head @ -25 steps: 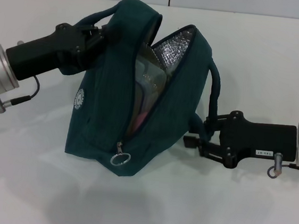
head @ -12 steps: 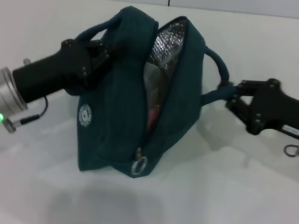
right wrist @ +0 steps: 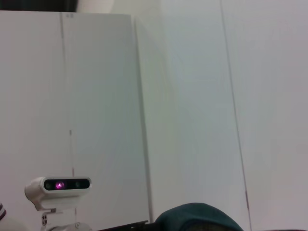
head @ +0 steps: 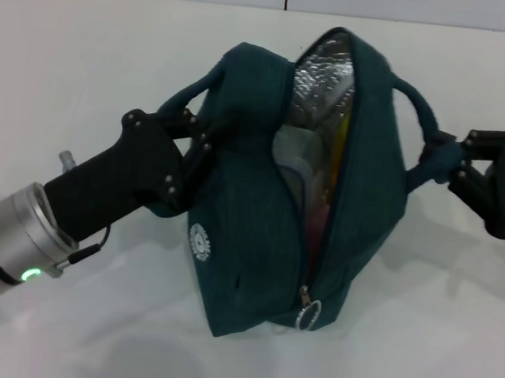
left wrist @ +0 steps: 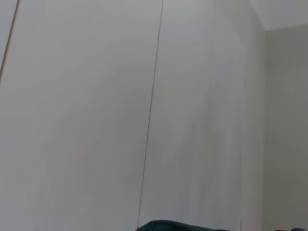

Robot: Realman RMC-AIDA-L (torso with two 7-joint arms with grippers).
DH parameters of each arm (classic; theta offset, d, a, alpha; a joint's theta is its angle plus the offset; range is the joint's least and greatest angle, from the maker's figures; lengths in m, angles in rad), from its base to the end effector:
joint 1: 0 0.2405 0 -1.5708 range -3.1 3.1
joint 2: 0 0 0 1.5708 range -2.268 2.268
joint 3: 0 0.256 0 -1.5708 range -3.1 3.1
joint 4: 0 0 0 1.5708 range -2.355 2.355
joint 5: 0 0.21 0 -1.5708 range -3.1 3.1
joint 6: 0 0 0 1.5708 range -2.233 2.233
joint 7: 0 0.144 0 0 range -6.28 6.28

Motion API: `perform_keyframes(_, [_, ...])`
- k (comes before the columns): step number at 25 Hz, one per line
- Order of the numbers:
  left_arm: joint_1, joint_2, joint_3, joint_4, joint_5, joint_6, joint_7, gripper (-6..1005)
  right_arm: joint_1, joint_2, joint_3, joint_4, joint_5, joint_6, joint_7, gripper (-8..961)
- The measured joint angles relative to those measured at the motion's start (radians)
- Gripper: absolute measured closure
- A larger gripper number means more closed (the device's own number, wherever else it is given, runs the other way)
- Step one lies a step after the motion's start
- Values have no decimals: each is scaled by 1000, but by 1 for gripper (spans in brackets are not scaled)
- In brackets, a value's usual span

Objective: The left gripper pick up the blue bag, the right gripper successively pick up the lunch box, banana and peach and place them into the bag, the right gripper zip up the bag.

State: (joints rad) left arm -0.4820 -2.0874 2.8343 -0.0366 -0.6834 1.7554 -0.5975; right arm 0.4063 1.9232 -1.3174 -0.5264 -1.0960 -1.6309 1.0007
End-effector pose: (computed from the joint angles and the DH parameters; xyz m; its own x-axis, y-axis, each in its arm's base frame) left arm -0.2566 0.2655 -0.0404 0.4976 -0.0453 0.8662 0.4522 -0.8387 -0.3036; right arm 0.2425 0.3057 0.0245 0.6618 0.0142 -0.7495 -0.2306 -0.9475 -0.2215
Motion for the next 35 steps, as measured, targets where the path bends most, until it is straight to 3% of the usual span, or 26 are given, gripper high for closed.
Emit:
perform_keyframes(8, [18,-10,-3,107,-1,-43,115,946,6,-51,5,0,-2,0,56,891])
perform_keyframes(17, [32,-14,-4,167,-11,-106,185,946,10,-57,11,-3,-121,-25,78,891])
perform_keyframes(23, [44,-15,-4,173,-24,-110,196,946,-2,-70,101,-19,-227,-89,103,840])
perform_keyframes(31, [51,-15,-4,174,-26,-115,196,946,-85,-34,253,-113,-295,-127,90,448])
perform_keyframes(35, [51,-15,-4,175,-26,-118,194,946,-93,-34,269,-135,-365,-141,85,388])
